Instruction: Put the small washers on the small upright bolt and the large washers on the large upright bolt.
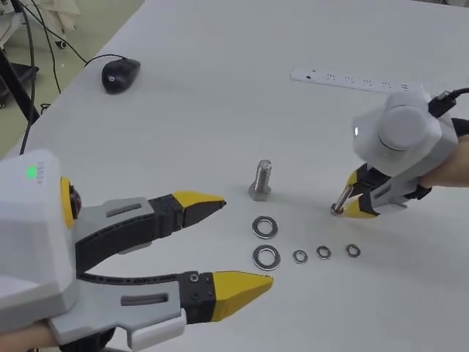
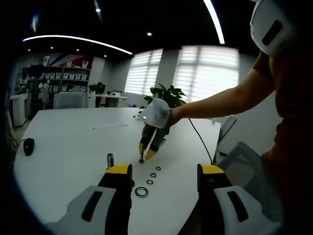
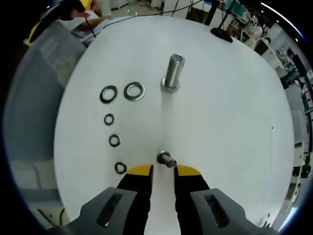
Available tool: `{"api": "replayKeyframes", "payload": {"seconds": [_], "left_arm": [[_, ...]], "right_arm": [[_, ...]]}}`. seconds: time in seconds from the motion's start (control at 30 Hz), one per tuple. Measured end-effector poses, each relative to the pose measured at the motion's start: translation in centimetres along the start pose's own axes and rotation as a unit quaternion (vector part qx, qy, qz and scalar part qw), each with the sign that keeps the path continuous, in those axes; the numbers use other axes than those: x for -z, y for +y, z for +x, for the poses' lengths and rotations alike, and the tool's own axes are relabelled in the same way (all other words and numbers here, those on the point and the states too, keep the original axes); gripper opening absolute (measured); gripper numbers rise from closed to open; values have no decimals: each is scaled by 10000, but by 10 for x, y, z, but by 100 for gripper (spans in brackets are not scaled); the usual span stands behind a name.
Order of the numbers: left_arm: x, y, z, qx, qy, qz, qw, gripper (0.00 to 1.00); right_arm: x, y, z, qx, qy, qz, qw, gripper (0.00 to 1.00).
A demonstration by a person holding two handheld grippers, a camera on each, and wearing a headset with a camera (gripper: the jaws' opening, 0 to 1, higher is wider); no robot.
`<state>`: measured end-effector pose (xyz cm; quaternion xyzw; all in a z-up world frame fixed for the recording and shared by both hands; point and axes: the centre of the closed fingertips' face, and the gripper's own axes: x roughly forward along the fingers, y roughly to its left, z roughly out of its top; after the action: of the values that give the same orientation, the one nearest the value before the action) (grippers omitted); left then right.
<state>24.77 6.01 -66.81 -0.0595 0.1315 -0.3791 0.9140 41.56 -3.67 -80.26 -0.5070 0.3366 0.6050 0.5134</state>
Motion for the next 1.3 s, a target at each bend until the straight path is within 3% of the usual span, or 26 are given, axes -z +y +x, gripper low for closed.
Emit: {"api": "replayKeyframes", "payload": {"seconds": [0.3, 0.57, 0.63, 0.73, 1.03, 1.3], "left_arm": [[-2, -8, -1, 61, 33, 93, 9999, 52], [-6, -17, -1, 109, 37, 203, 9997, 53], [-6, -15, -3, -6, 38, 265, 9996, 53], [-9, -18, -5, -47, -22, 290, 9996, 53], [-8, -23, -9, -100, 64, 370, 9992, 53], [-11, -23, -13, -200, 40, 375, 9991, 53]], "right_arm": [[3, 18, -12, 1, -69, 184, 9998, 17], [5, 47, -9, -192, -107, 191, 9996, 17], [6, 50, -8, -198, -106, 153, 9996, 17], [6, 55, -10, -201, -139, 153, 9996, 17], [12, 61, -11, -225, -106, 135, 9996, 17], [16, 64, 1, -301, -81, 195, 9993, 18]]}}
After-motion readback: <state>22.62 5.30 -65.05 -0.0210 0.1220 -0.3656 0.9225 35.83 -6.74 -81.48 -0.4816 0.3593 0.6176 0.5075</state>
